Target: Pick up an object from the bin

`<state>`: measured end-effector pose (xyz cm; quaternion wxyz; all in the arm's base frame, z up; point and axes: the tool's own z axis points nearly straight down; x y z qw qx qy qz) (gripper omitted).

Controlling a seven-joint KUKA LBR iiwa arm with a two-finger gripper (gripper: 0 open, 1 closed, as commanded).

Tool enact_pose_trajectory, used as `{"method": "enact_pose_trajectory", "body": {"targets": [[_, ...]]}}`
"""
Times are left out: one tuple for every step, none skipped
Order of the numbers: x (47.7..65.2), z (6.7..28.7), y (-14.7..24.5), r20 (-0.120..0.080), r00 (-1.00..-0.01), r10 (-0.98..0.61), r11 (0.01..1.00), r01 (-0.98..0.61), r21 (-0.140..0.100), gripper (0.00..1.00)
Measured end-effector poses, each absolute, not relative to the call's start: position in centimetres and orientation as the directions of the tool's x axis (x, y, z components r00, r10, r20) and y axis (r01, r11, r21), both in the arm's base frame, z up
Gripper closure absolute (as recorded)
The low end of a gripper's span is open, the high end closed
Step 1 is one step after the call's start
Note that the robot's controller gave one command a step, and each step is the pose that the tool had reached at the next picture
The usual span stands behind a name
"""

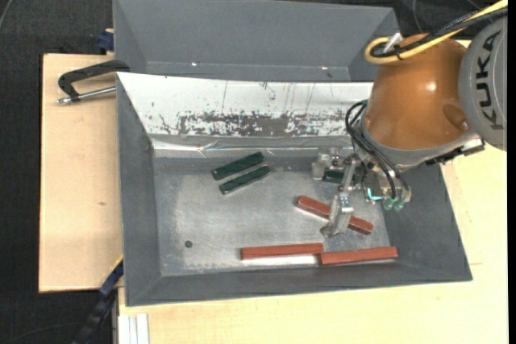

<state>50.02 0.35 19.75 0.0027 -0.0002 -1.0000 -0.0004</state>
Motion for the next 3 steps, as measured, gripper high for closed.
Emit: {"method": "enact_pose_trajectory", "body": {"targets": [[52.8,6.6,-2.7,0.004,-0.993,0.122,0.993,0.122,0.001,0.0],[52.9,7.1,-2.7,-0.001,-0.993,0.121,0.993,0.121,0.001,1.0],[52.0,22.4,2.9,-0.013,-0.996,0.087,0.996,0.087,0.004,1.0]]}}
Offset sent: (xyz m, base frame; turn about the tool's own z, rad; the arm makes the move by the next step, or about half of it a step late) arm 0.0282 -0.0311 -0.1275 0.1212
